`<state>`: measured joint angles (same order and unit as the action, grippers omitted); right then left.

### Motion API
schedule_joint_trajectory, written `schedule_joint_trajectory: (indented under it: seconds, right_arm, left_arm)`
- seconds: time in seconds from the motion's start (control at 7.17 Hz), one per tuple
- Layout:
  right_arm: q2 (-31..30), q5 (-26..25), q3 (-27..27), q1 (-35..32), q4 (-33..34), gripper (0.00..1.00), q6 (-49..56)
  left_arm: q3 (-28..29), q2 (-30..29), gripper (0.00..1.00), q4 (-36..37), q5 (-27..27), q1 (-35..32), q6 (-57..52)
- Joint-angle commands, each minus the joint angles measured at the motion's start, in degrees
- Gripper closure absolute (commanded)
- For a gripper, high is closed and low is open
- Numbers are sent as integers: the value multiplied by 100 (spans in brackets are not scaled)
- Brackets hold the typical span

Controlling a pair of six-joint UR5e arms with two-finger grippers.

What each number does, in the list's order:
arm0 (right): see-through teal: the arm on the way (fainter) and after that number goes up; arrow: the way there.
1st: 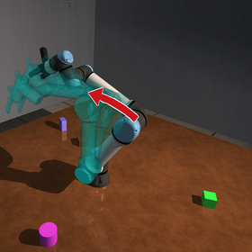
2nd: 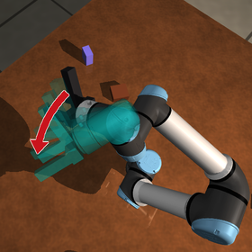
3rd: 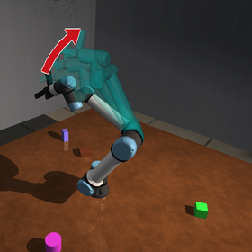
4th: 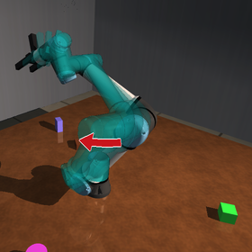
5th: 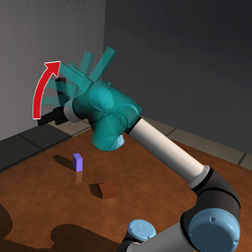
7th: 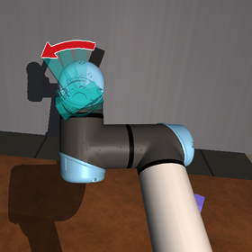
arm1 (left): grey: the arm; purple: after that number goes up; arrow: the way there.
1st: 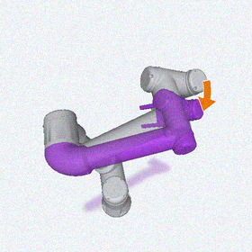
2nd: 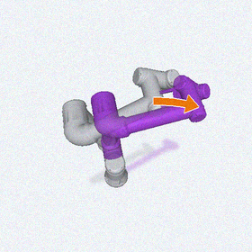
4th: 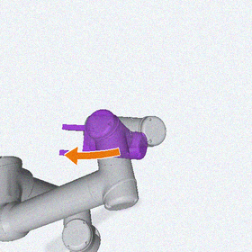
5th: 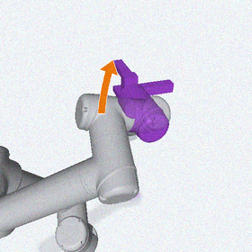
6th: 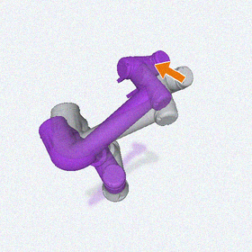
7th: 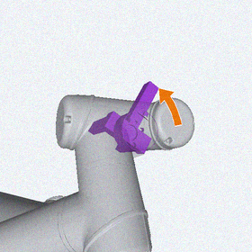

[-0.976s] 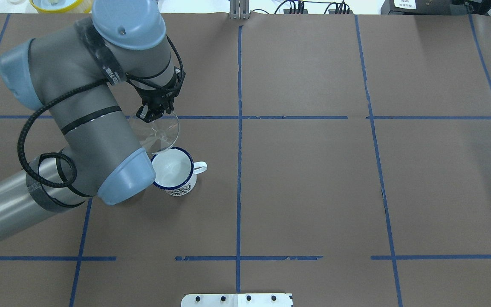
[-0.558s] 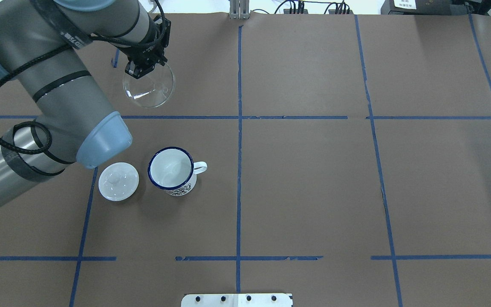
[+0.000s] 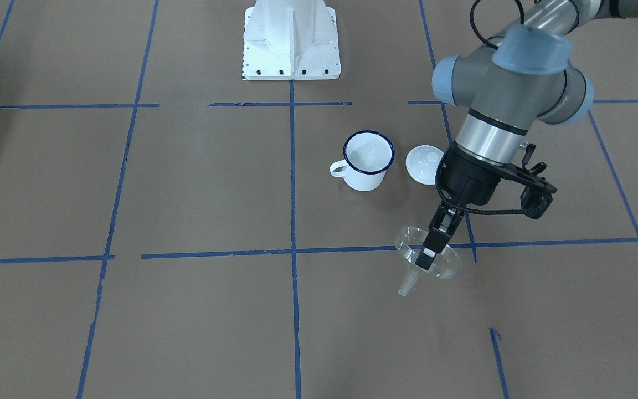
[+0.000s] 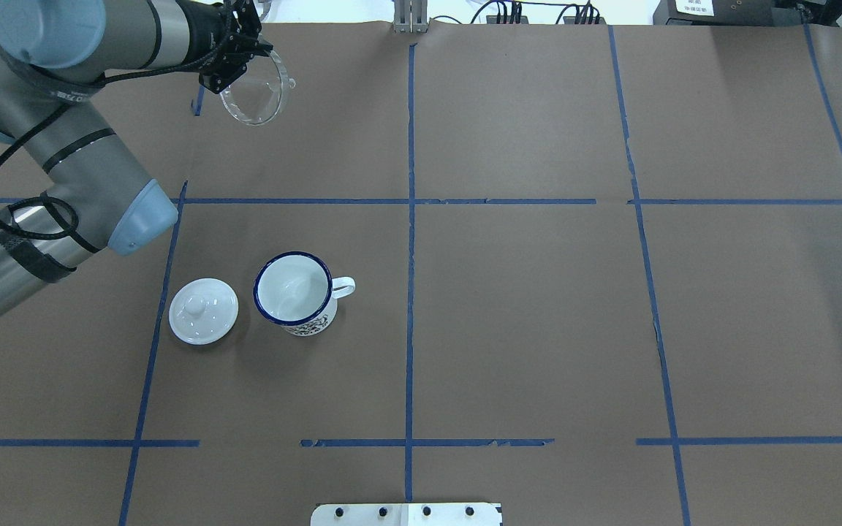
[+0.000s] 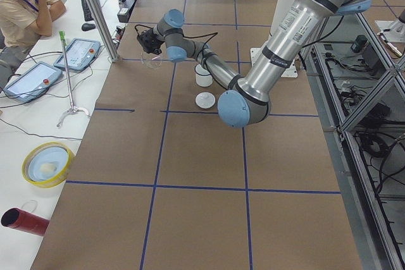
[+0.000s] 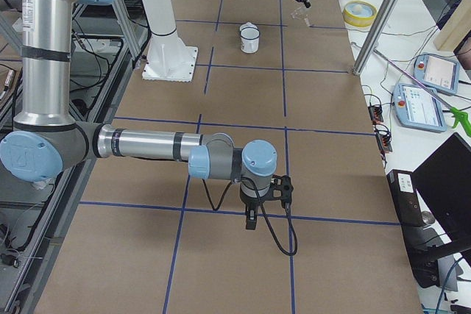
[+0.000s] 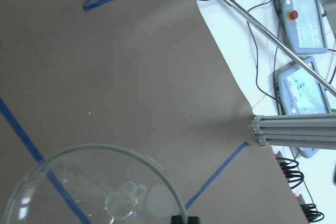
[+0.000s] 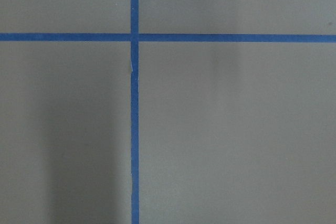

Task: Remove funnel from cup
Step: 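Lift the glass funnel up out of the mug with the left gripper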

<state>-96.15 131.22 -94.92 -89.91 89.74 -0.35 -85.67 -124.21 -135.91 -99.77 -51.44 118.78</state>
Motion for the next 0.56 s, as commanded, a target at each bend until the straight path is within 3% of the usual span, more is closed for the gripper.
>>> schedule_joint_trajectory:
  seconds: [0.0,0.14,0.42]
  right_arm:
    - [0,0,9,0,0,0,0]
    - [0,0,0,0,0,0,0]
    - [0,0,9,0,0,0,0]
  left_arm:
    - [698,134,100,-1459,300,2,31]
    - [997,203,100,-2169,631,72,75]
    - [1070,336,100,-2527,784,370,207]
